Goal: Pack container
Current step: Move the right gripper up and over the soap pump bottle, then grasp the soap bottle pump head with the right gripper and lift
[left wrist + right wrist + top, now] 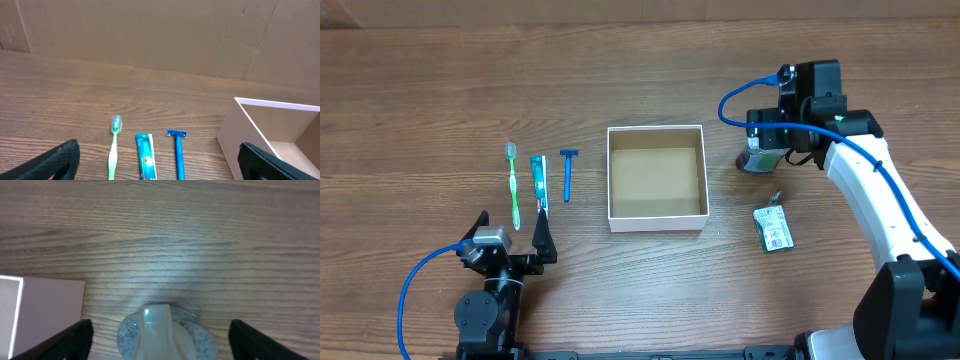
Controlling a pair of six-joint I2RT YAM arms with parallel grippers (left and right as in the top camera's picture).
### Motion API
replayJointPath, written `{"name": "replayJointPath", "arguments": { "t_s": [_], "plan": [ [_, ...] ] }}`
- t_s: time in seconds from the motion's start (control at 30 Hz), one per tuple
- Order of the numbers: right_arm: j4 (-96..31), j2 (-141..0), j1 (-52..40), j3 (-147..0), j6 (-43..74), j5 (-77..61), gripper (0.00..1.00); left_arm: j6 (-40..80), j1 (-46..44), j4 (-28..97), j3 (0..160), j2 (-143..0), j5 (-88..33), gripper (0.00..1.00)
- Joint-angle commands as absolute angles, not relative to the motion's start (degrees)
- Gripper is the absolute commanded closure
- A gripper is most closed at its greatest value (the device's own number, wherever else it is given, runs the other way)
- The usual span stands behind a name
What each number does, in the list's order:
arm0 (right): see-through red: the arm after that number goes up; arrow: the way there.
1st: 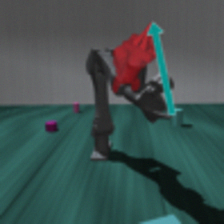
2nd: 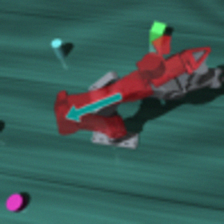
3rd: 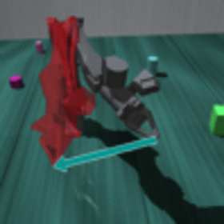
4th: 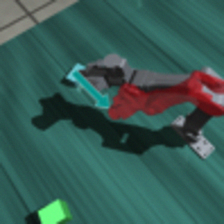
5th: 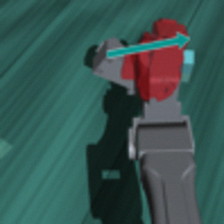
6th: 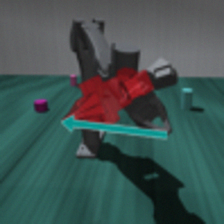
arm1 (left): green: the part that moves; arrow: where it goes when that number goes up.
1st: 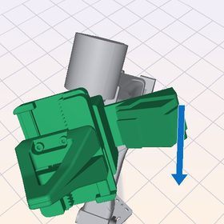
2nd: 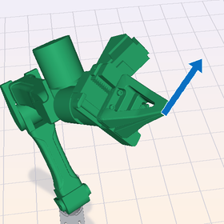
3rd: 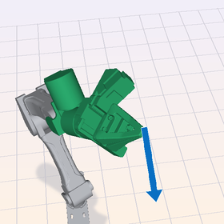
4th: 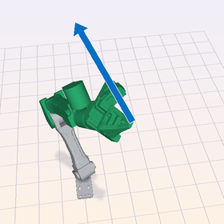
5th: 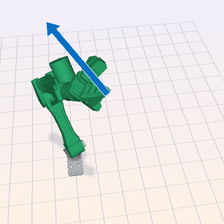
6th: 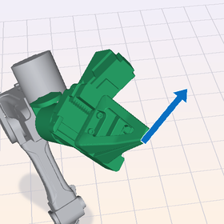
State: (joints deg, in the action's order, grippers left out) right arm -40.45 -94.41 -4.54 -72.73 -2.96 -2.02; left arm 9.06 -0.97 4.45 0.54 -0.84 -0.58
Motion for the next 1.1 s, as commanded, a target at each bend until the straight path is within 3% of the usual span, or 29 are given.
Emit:
{"name": "replayJointPath", "arguments": {
  "t_s": [0.0, 0.03, 0.5, 0.97, 1.07],
  "plan": [
    [-38.92, -94.65, -4.43, -72.27, -3.05, -2.52, 0.28, 9.87, -0.75, 4.38, 0.25, -0.25, -0.43, 0.0],
    [-38.83, -94.72, -4.43, -72.27, -3.05, -2.52, 0.32, 9.87, -0.75, 4.38, 0.25, -0.25, -0.43, 0.0],
    [-37.87, -99.5, -4.43, -72.88, -3.01, -0.71, 0.33, 9.87, -0.75, 4.38, 0.25, -0.25, -0.43, 0.0],
    [-38.15, -93.23, -4.43, -74.13, -1.45, -1.21, 0.33, 9.87, -0.75, 4.38, 0.25, -0.25, -0.43, 0.0],
    [-38.41, -92.84, -4.43, -74.13, -1.28, -1.65, 0.39, 9.87, -0.75, 4.38, 0.25, -0.25, -0.43, 0.0]
  ]
}}
